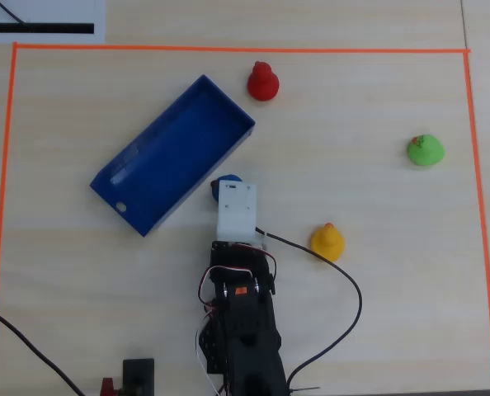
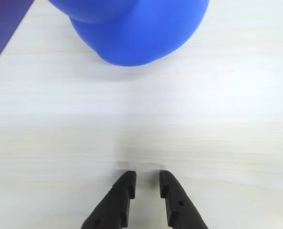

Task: Grasp green duck and put it into box.

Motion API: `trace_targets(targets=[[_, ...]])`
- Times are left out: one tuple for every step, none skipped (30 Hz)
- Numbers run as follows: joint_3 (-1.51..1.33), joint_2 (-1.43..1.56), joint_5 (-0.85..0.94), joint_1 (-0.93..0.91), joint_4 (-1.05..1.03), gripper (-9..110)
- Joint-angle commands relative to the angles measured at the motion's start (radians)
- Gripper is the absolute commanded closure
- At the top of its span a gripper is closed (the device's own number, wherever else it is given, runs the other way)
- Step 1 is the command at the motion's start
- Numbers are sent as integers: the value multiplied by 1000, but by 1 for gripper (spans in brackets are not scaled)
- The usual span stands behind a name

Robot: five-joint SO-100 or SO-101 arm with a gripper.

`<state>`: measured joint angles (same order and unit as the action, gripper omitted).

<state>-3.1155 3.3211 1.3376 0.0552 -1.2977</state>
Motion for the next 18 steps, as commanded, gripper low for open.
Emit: trace_targets(targets=[[5, -9, -2, -9, -15, 101], [5, -9, 0, -9, -15, 101], [5, -9, 0, -12, -3, 101], [8, -9, 3, -25, 26, 100], [20, -9, 11, -49, 52, 99], [44, -21, 12, -83, 92, 97], [87, -52, 12, -124, 144, 96], [147, -95, 9, -172, 201, 94], [213, -141, 12, -221, 253, 93], [287, -192, 35, -272, 291, 92], [365, -241, 44, -318, 328, 91], [440, -288, 46, -365, 383, 90], [506, -334, 46, -410, 453, 90], [571, -391, 46, -456, 525, 89], [630, -451, 46, -505, 603, 89], [692, -512, 46, -555, 663, 88], [750, -574, 48, -598, 715, 87], [807, -634, 51, -640, 759, 87]])
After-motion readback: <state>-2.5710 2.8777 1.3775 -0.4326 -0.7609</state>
